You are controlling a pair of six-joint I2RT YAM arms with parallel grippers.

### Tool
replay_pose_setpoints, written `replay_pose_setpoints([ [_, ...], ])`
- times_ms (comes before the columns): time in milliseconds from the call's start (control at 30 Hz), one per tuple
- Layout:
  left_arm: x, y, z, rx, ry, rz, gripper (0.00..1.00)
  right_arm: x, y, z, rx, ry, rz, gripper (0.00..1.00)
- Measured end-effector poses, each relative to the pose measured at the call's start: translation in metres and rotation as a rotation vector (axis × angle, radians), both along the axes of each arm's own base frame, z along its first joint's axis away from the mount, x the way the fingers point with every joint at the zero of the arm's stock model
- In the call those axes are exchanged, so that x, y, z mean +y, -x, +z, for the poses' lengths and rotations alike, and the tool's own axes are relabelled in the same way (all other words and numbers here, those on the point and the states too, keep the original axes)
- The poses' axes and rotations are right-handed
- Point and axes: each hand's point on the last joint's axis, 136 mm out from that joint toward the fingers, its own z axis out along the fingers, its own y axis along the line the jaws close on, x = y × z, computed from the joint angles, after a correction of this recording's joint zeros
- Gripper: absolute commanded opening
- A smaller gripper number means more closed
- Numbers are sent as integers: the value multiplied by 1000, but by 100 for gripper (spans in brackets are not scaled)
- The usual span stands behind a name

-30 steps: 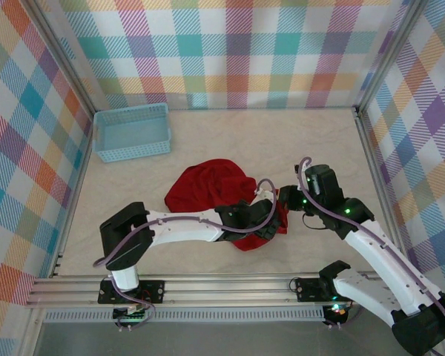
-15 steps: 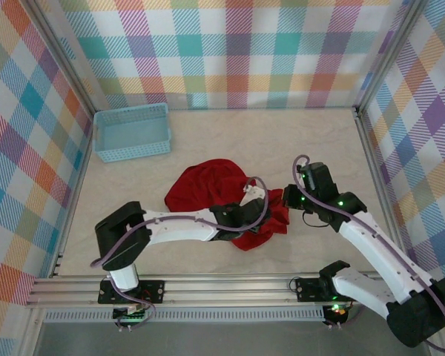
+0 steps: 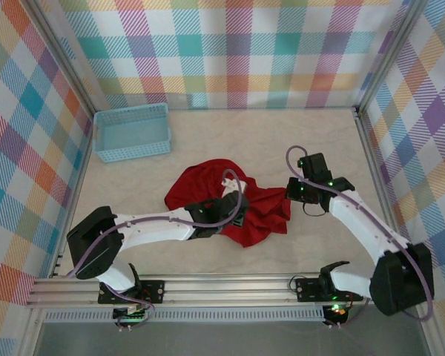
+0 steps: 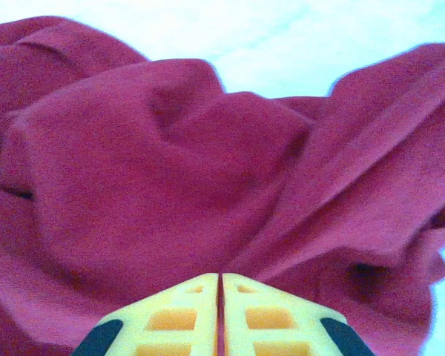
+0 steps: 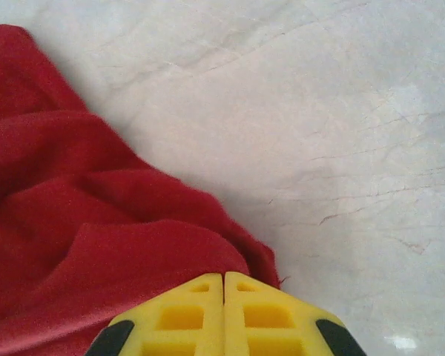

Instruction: Fold the inside-out t-shirt

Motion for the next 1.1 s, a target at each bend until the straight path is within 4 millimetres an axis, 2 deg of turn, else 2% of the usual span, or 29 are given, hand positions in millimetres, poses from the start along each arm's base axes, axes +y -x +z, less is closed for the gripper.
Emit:
replay_pose_setpoints([
  [67,10,-7,-6,24,4,28,10,3,-10,-5,21,-15,6,0],
  [133,19,-14,-11,47,10,53,10,17,-27,-3,26,-50,40,0],
  [167,22,-18,-11,56,17,63,11,23,-37,-1,21,-66,55,3],
  [233,29,-25,-12,74,33,88,15,33,-59,3,10,-82,67,13],
  [300,35,-31,-13,87,42,109,19,38,-77,6,2,-74,72,29],
  [367,39,-34,-14,91,45,124,24,37,-83,7,-8,-60,68,38],
  [433,45,-34,-14,94,45,136,28,33,-76,9,-14,-48,67,42],
  [567,69,-29,-17,112,47,170,33,28,-38,28,-48,-73,89,40],
  [633,87,-30,-19,118,50,206,36,32,-18,40,-75,-113,122,38],
  [700,103,-32,-21,127,51,240,39,40,-2,42,-79,-162,158,37],
  [767,115,-34,-21,133,50,268,41,48,12,32,-44,-210,187,36],
  [933,133,-38,-16,131,76,308,47,58,37,-18,112,-264,209,36],
  [1100,142,-37,-14,135,100,325,51,66,38,-34,135,-295,230,35],
])
